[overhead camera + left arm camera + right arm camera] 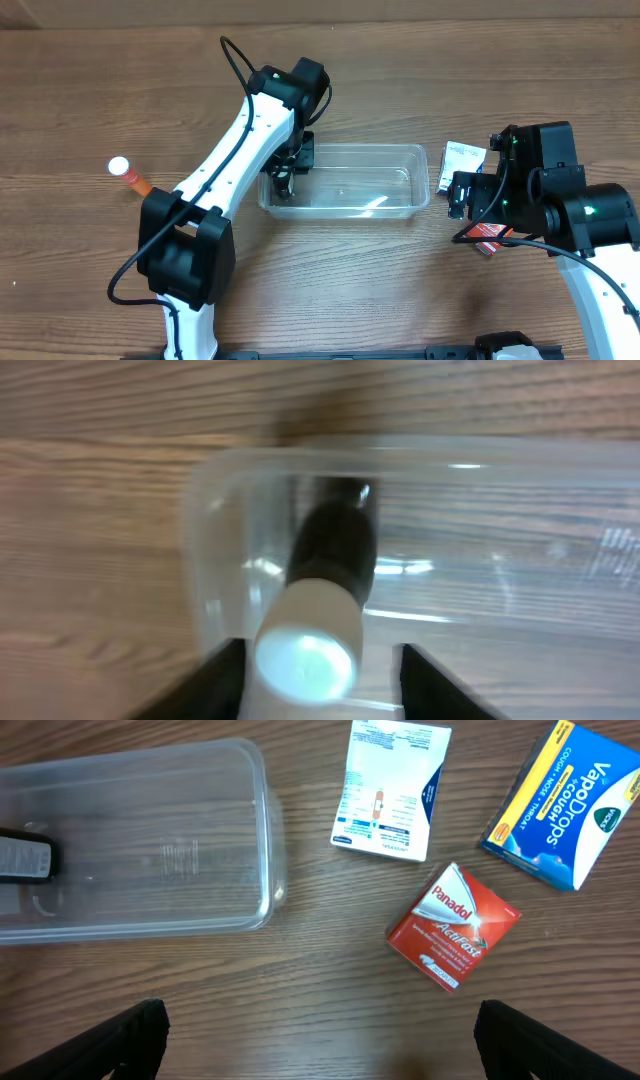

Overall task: Pack container
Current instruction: 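Carry the bottle into the container's left end and release, then move the left gripper back and grasp the orange Redoxon tube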

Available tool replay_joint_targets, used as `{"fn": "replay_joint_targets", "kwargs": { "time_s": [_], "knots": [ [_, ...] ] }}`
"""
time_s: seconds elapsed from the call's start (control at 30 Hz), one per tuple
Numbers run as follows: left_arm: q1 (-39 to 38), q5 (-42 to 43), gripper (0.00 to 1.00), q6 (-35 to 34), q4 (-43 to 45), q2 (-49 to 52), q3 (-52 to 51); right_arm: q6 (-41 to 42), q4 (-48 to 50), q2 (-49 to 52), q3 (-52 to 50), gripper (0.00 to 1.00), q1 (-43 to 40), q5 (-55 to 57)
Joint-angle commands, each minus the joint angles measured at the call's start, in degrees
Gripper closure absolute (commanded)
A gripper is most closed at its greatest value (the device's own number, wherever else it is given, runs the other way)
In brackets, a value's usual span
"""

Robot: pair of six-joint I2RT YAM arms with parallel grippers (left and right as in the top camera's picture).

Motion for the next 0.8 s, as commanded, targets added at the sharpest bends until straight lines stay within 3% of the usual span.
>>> {"fn": "replay_joint_targets", "kwargs": {
  "time_s": [0.0, 0.03, 0.1, 0.2, 0.33, 0.47, 0.77],
  "knots": [
    [1.3, -6.2, 0.21, 0.2, -3.8, -9.8, 8.9, 0.0, 0.1, -0.3, 1.6, 0.0, -0.2, 0.2],
    [2.6, -6.8, 0.08, 0.1, -5.0, -12.9, 10.2, 0.0, 0.1, -0.3, 1.6, 0.0, -0.2, 0.2],
    [7.1, -6.8, 0.01, -0.3, -6.0, -18.5, 10.6, 0.0, 0.1, -0.3, 1.6, 0.0, -0.2, 0.2],
    [23.8, -5.2, 0.0, 0.1, -8.4, -24.6, 10.5, 0.0, 0.1, -0.3, 1.6, 0.0, -0.2, 0.2],
    [39.5, -0.8, 0.0, 2.0, -8.8, -22.1, 7.2, 0.0, 0.1, -0.3, 1.6, 0.0, -0.2, 0.2],
    [43.9, 1.6, 0.0, 4.8, -5.8, -16.1, 1.4, 0.0, 0.0, -0.3, 1.6, 0.0, -0.2, 0.2],
    [44.0, 1.2, 0.0, 6.1, -2.4, 1.2, 1.1, 0.0, -0.3, -0.3, 1.6, 0.0, -0.2, 0.2]
  ]
}}
